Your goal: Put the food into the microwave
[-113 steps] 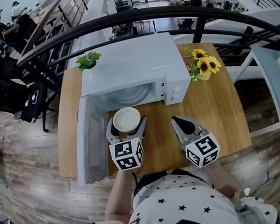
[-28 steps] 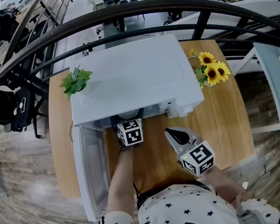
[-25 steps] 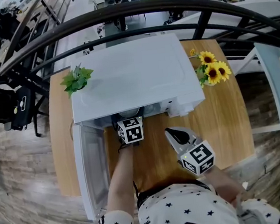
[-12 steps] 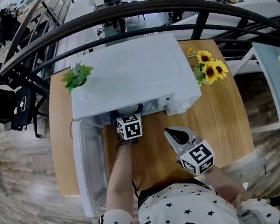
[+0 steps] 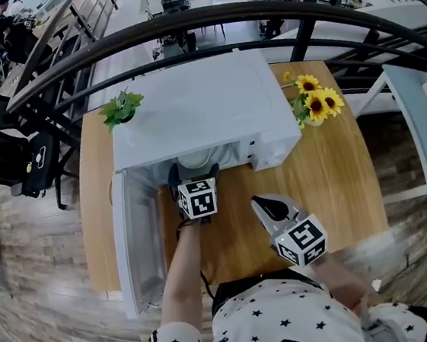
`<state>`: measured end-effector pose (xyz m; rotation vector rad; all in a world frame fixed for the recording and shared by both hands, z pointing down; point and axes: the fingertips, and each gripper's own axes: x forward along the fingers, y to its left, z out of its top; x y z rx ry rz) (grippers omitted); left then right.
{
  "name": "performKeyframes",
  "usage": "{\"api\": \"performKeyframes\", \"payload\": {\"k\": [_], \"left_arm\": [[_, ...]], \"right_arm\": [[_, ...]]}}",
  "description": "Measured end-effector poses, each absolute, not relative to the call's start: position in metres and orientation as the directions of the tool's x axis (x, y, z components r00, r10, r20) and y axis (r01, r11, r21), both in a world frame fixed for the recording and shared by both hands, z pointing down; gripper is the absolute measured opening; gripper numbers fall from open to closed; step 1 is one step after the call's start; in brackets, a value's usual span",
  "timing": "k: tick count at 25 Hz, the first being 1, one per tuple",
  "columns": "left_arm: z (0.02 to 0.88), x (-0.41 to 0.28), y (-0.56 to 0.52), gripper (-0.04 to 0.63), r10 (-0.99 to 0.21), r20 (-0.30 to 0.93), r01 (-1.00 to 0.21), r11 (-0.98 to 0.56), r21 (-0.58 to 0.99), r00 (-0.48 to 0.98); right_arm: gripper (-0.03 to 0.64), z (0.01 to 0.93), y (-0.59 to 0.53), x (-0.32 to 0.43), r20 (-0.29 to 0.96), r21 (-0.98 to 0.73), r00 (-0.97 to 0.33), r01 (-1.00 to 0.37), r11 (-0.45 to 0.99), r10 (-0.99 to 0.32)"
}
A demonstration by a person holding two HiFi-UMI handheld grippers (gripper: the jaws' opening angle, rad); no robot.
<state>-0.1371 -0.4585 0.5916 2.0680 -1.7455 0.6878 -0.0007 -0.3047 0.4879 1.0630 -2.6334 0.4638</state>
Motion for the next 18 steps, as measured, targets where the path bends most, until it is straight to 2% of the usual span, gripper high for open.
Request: {"api": "performKeyframes", "payload": {"k": [5,18], "left_arm": [[0.578,-0.136,-0.437,0.515,-0.836,0.538,-0.986,-0.157,-0.052,0.105],[0.547,-0.115,-0.360,0.514,-0.858,0.488,-0.986,-0.151,0.065,0.163]], "right_arm": [[0.006,0.487,-0.289,0.004,0.345,-0.188,-0.700,-0.704,0.685,-0.625],[0.006,0.475,-0.244,0.023,0.300,-0.173,-0.696,-0.712,0.680,-0.652]]}}
